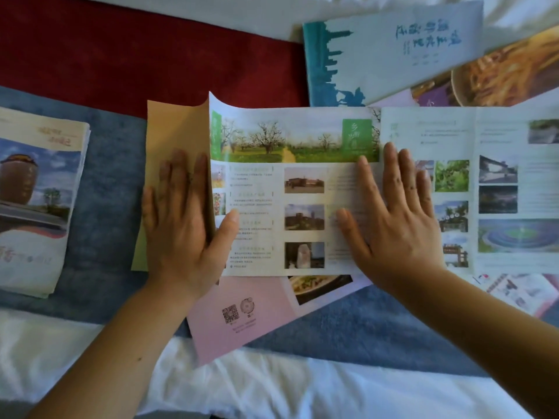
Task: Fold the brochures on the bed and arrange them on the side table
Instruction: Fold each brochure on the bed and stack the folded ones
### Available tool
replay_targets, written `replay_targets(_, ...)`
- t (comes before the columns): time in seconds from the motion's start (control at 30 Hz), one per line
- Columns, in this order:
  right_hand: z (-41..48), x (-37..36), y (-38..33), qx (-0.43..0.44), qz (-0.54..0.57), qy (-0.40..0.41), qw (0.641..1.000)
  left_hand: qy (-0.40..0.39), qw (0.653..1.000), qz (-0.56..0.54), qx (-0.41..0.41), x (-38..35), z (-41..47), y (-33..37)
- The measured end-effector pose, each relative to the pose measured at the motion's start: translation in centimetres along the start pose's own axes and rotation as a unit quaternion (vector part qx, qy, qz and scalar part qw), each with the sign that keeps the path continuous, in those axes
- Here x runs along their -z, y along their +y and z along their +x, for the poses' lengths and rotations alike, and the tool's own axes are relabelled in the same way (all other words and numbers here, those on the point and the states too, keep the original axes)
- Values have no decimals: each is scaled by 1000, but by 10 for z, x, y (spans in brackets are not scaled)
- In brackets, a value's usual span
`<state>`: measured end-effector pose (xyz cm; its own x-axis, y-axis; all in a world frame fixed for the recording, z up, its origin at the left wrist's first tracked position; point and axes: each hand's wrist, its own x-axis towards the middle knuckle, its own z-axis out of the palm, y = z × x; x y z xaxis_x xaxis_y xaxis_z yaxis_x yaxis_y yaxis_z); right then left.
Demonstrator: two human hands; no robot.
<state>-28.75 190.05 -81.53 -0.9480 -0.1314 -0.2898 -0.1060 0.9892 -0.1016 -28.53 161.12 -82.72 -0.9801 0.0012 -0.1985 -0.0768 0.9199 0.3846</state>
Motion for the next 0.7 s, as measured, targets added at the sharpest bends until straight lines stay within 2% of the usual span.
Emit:
replay_targets(0.13, -5, -6, 23, 1, 15, -11, 1000, -2, 1000, -17, 6, -3, 0, 10)
replay_targets(0.37, -3, -11, 15, 3, 29, -1, 1000, -35, 997, -69, -21, -7, -2, 47)
replay_targets(0.57, -6, -4, 26, 24, 53, -3, 998, -26, 998, -56, -34, -17, -5, 71)
replay_targets(0.7, -7, 3, 50, -28, 36, 17, 999, -17, 999, -43, -29, -22, -6, 74)
